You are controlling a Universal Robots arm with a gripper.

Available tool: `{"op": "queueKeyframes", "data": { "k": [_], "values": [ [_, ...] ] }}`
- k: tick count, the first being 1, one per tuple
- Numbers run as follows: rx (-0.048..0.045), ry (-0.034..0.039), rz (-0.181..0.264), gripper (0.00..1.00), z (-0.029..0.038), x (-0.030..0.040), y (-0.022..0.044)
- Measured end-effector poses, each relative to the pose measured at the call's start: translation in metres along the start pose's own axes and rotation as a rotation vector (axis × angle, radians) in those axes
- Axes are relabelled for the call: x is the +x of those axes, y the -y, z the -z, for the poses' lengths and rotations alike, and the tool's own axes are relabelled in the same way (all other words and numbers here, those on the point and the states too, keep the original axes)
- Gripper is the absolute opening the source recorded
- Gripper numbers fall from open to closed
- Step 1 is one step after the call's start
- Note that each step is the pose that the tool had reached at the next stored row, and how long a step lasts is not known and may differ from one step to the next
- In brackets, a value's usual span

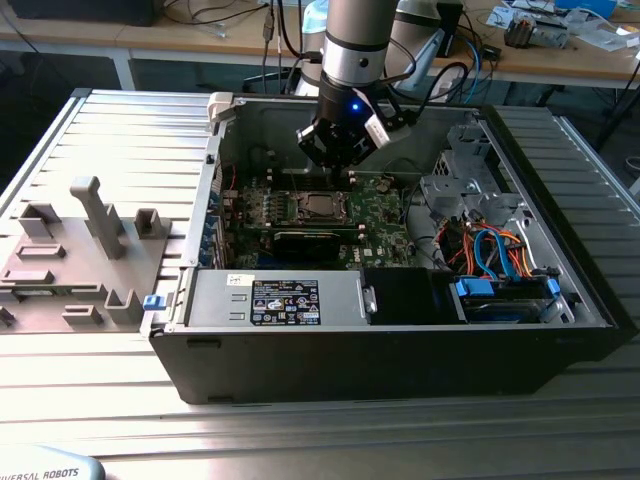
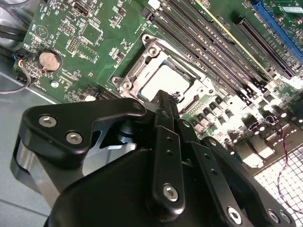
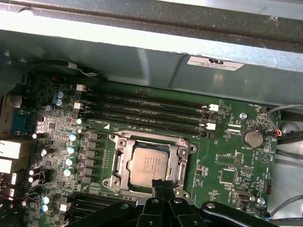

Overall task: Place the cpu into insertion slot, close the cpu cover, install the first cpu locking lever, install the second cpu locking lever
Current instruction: 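Install the first cpu locking lever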

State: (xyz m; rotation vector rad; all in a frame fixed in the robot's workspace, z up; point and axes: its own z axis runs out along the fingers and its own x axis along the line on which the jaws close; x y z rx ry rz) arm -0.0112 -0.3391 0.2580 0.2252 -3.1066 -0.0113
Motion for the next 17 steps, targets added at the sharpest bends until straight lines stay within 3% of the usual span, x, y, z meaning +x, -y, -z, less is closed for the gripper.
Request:
{"op": "queueKeyframes", "data": {
  "k": [17],
  "values": [
    [0.0004, -0.0002, 0.019, 0.11, 0.0, 0.0, 0.0]
  ]
}}
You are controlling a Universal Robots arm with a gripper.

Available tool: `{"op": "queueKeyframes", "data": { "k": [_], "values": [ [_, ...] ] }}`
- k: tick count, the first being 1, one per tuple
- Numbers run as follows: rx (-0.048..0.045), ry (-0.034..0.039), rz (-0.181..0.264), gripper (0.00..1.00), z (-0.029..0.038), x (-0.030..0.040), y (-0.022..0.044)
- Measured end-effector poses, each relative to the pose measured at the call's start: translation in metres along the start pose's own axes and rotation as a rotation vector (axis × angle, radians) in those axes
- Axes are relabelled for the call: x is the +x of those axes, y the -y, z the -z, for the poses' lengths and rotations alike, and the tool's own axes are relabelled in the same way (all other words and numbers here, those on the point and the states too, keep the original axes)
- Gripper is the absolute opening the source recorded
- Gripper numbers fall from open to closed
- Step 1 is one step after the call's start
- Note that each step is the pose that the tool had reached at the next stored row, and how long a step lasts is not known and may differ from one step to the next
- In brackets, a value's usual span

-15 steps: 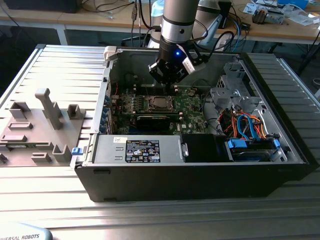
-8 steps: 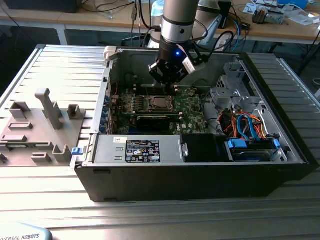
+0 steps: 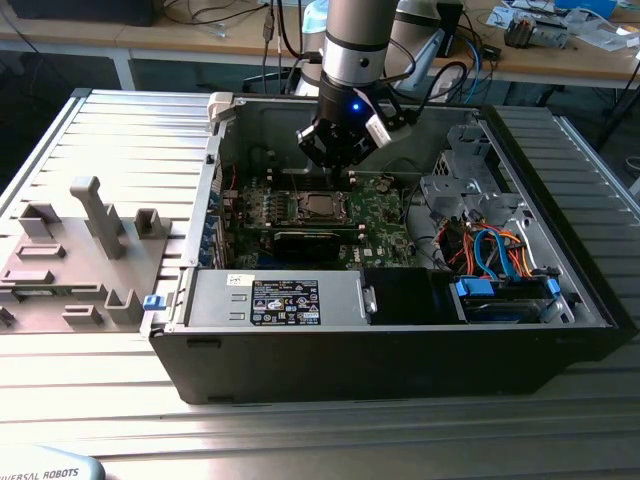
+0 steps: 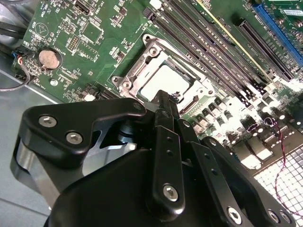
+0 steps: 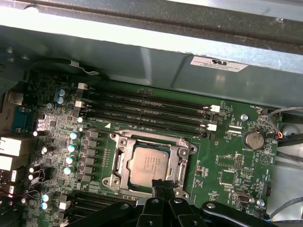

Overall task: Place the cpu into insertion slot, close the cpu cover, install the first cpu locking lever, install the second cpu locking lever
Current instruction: 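Install the first cpu locking lever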

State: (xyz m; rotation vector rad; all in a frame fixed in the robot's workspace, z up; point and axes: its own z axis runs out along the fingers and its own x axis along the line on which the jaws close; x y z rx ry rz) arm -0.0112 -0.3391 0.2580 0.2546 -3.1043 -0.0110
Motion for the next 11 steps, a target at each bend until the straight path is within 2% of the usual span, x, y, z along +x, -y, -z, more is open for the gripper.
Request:
{"op": "queueKeyframes", "data": {
  "k": [11],
  "values": [
    [0.0003, -0.0001, 0.012, 0.11, 0.0, 0.0, 0.0]
  ]
}}
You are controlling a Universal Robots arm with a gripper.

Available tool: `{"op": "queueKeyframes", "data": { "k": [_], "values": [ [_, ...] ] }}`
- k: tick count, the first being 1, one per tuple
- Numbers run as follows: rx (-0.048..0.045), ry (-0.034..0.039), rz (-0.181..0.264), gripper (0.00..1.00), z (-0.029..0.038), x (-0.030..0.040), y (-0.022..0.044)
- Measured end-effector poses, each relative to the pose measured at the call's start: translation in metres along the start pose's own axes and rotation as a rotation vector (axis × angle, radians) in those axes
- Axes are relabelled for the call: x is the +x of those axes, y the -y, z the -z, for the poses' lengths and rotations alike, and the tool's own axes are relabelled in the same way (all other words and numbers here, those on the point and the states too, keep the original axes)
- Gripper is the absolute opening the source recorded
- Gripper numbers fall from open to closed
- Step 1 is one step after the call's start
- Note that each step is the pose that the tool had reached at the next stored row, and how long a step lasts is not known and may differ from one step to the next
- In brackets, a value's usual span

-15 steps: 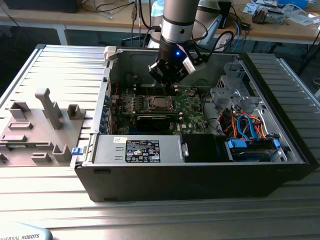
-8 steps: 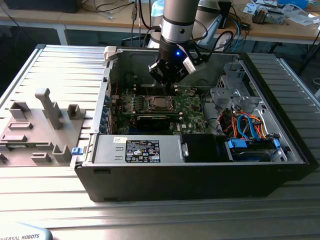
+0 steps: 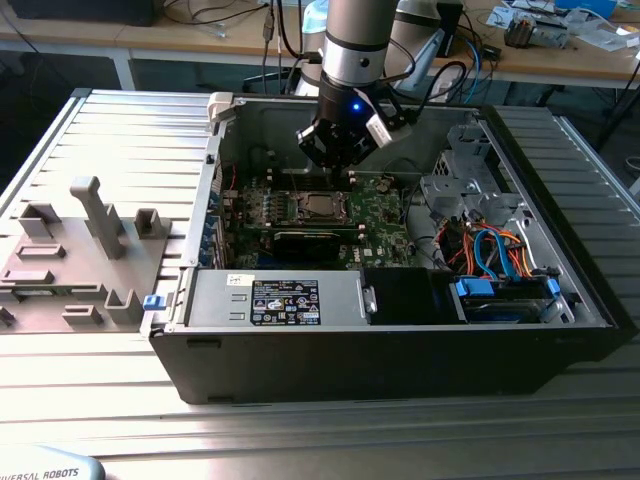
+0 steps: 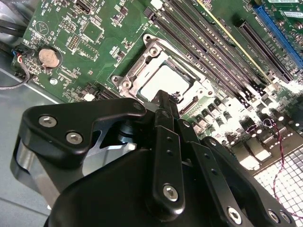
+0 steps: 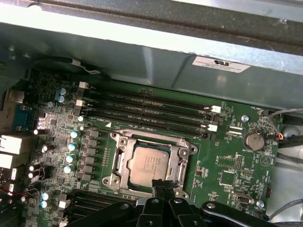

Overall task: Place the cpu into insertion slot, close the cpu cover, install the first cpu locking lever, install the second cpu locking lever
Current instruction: 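Install the first cpu locking lever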

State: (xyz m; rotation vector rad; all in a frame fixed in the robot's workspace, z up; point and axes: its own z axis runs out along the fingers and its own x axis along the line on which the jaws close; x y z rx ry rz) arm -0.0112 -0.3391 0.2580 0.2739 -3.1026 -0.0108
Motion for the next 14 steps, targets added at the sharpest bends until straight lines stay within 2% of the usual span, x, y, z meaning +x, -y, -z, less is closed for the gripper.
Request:
{"op": "queueKeyframes", "data": {
  "k": [14],
  "values": [
    [0.0004, -0.0001, 0.014, 0.11, 0.0, 0.0, 0.0]
  ]
}}
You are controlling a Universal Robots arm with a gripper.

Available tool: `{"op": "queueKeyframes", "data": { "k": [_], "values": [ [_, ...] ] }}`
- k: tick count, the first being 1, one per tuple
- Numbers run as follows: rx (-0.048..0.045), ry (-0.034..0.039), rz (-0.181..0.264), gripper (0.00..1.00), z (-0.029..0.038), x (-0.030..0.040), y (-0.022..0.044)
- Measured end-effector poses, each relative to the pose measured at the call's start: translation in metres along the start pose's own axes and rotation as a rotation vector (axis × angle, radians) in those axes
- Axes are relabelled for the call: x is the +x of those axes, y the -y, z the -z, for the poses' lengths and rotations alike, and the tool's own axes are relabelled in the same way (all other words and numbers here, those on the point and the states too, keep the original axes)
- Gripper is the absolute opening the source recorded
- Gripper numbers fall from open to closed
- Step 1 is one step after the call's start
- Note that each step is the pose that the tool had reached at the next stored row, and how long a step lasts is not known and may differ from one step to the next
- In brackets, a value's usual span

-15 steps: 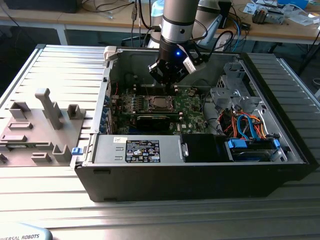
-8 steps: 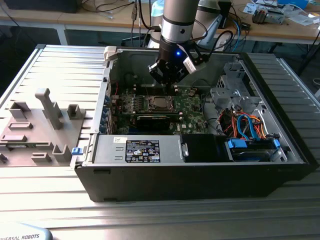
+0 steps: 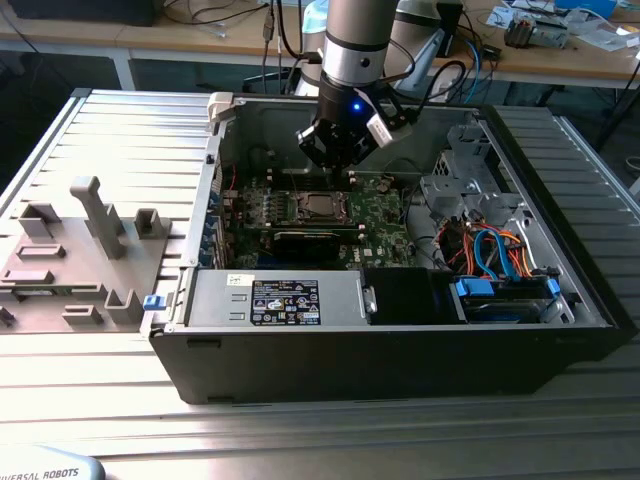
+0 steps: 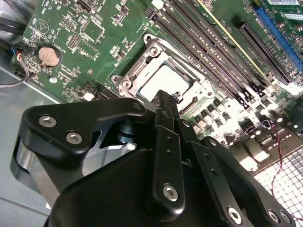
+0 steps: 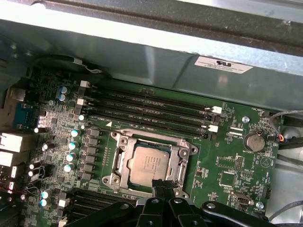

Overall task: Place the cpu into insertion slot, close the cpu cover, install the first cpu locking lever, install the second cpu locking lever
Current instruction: 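Install the first cpu locking lever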

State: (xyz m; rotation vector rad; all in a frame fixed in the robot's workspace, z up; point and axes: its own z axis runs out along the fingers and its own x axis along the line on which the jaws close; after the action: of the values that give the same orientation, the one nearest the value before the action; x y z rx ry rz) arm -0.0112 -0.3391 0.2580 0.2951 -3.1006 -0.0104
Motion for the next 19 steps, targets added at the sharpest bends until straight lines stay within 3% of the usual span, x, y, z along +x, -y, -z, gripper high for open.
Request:
{"op": "queueKeyframes", "data": {
  "k": [19],
  "values": [
    [0.0006, -0.0002, 0.023, 0.11, 0.0, 0.0, 0.0]
  ]
}}
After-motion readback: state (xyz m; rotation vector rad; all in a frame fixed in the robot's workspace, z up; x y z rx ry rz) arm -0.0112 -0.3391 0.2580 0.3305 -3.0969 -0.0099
